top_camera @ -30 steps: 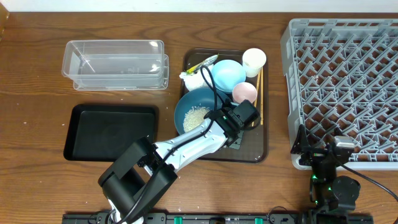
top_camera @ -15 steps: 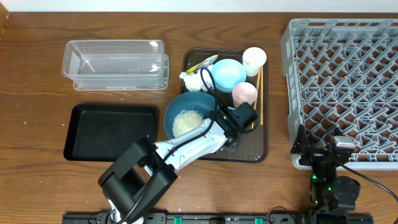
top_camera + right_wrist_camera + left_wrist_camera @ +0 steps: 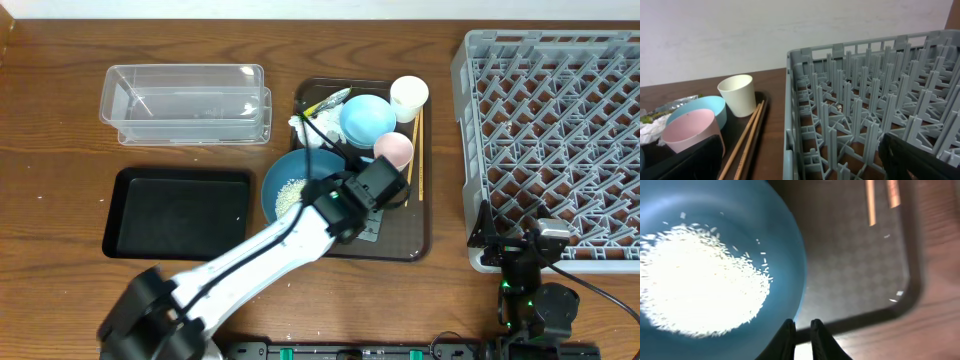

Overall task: Sort waste into correct bins and load items into the dishwasher rack
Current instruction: 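Grasp the blue plate rim with the left gripper, then lift the blue plate and carry it left over the black tray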

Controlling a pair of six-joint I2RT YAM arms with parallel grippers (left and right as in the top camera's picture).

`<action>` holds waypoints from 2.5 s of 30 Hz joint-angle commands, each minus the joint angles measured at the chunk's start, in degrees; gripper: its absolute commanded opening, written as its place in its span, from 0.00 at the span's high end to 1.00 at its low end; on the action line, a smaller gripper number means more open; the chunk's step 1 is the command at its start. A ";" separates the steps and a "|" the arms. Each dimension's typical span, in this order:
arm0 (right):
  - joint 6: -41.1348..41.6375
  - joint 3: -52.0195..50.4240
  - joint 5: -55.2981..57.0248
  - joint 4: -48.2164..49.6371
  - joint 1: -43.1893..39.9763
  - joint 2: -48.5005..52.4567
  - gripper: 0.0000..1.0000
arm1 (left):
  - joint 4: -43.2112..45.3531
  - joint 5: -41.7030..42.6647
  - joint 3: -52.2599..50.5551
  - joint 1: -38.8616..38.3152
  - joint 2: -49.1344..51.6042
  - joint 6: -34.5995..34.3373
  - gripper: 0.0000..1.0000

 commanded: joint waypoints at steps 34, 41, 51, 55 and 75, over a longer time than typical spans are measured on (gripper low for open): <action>0.42 -0.07 -0.35 -0.22 1.49 -0.28 0.01 | 4.02 -6.14 -1.18 0.13 18.56 -0.28 0.46; 0.42 -0.07 -0.37 -0.22 1.49 -0.28 0.01 | 4.02 -6.95 -1.18 0.13 19.54 -0.28 0.68; 0.42 -0.07 -0.37 -0.22 1.49 -0.28 0.01 | 2.32 -7.17 -0.20 0.13 18.99 -0.28 0.91; 0.42 -0.07 -0.35 -0.22 1.49 -0.28 0.01 | -0.15 -7.17 1.14 0.13 17.14 -0.28 0.94; 0.42 -0.07 -0.37 -0.22 1.49 -0.28 0.01 | -4.87 -7.13 1.33 2.27 -8.79 2.10 0.94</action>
